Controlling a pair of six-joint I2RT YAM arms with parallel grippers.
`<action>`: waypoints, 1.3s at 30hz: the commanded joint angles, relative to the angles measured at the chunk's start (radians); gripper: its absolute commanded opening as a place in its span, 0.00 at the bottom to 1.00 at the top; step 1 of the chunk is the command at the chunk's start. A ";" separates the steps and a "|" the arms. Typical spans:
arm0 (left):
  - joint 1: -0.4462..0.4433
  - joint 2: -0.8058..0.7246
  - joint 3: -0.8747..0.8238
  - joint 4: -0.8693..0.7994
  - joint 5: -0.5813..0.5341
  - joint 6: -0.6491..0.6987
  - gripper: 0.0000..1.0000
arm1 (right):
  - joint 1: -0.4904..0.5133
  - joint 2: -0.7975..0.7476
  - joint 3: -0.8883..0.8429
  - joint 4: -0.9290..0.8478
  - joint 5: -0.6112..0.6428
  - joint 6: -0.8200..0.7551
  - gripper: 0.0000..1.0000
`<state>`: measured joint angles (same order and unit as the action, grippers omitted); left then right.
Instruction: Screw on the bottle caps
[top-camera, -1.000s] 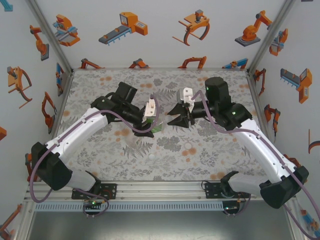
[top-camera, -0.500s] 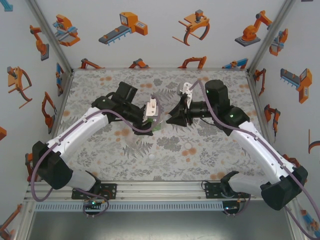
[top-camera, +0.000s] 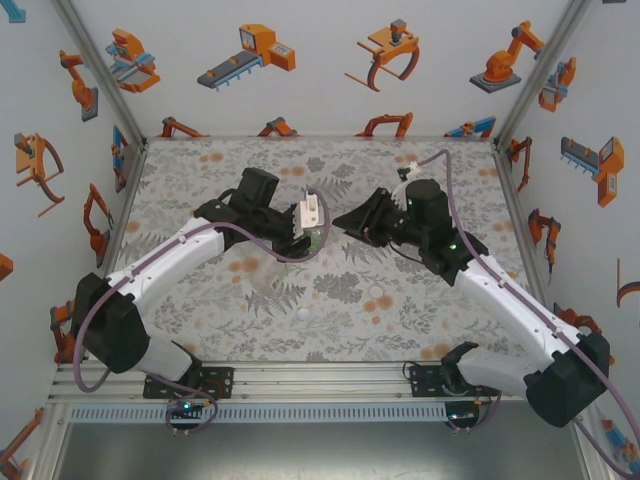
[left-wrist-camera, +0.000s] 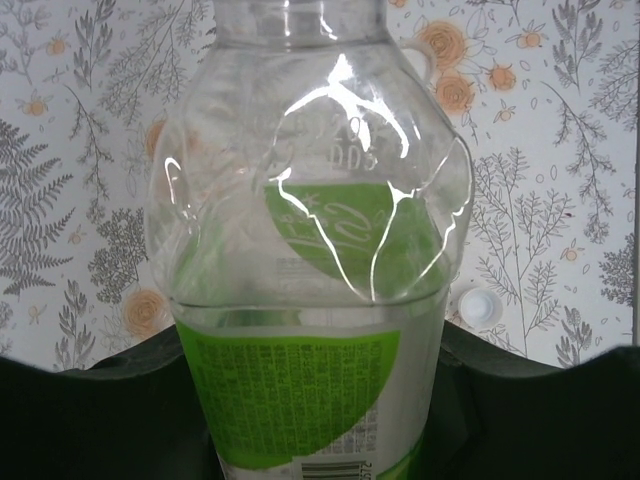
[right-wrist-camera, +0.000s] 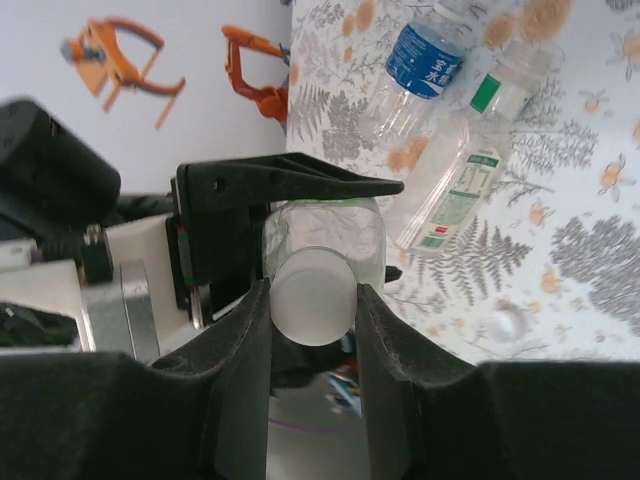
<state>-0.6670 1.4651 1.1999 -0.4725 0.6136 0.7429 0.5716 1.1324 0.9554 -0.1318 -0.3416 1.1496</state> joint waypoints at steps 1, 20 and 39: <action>-0.007 -0.024 0.021 0.161 0.094 0.001 0.00 | 0.007 0.007 -0.063 -0.047 0.082 0.231 0.00; -0.007 -0.040 0.043 0.025 0.163 0.047 0.00 | 0.005 -0.094 0.214 -0.180 -0.077 -0.910 0.58; -0.034 -0.080 0.056 -0.119 0.227 0.095 0.00 | 0.007 -0.043 0.293 -0.336 -0.544 -1.633 0.55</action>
<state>-0.6907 1.4162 1.2304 -0.5549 0.7975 0.8043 0.5751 1.0794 1.2209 -0.4427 -0.8291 -0.4099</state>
